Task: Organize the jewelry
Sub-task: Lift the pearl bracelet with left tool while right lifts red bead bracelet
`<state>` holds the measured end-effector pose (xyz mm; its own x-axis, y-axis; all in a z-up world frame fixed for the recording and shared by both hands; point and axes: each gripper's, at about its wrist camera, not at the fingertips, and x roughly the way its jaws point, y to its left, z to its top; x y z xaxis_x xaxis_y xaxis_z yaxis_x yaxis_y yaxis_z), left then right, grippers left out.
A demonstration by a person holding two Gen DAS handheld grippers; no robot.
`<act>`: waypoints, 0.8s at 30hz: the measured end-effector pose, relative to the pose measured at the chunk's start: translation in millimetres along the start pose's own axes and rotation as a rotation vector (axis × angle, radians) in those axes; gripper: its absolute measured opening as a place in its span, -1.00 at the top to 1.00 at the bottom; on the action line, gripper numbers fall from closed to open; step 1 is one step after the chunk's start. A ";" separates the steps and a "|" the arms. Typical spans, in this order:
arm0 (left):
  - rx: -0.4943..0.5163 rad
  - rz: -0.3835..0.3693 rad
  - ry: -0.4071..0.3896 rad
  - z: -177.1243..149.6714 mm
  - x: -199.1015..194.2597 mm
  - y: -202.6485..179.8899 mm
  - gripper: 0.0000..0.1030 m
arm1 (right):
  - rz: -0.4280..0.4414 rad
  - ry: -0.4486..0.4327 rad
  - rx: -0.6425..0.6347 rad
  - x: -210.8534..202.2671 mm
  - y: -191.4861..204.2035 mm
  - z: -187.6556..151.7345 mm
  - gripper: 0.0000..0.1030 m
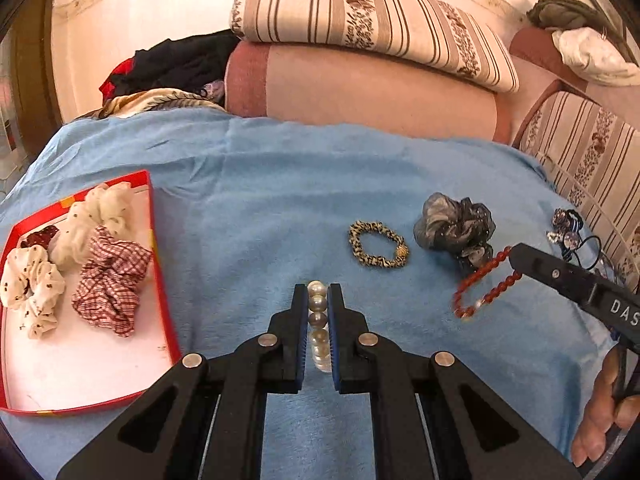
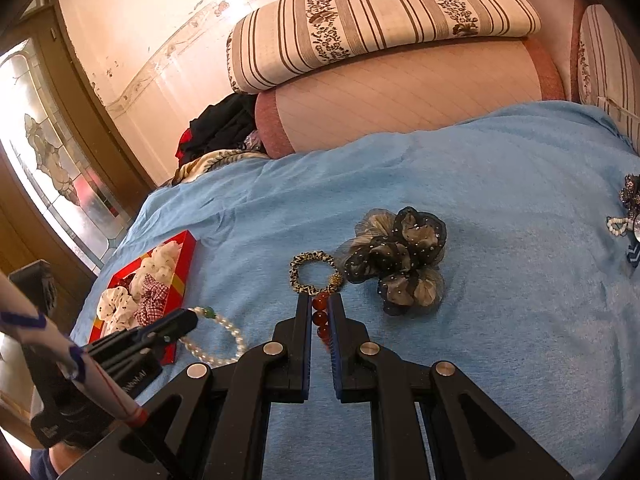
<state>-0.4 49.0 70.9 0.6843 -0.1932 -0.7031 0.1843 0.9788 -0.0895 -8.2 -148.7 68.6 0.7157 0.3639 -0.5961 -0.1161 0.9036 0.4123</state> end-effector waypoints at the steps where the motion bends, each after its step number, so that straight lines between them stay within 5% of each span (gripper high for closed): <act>1: -0.004 0.001 -0.003 0.2 -2.0 1.1 0.83 | 0.003 -0.001 -0.003 -0.3 1.2 -0.2 0.83; 24: -0.057 0.025 -0.045 -8.1 -45.6 15.9 0.83 | 0.038 -0.022 -0.058 -7.5 21.2 -4.4 0.83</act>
<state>-34.4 73.9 95.8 0.7198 -0.1704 -0.6730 0.1272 0.9854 -0.1135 -19.0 -131.3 78.8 0.7246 0.3940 -0.5655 -0.1830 0.9010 0.3934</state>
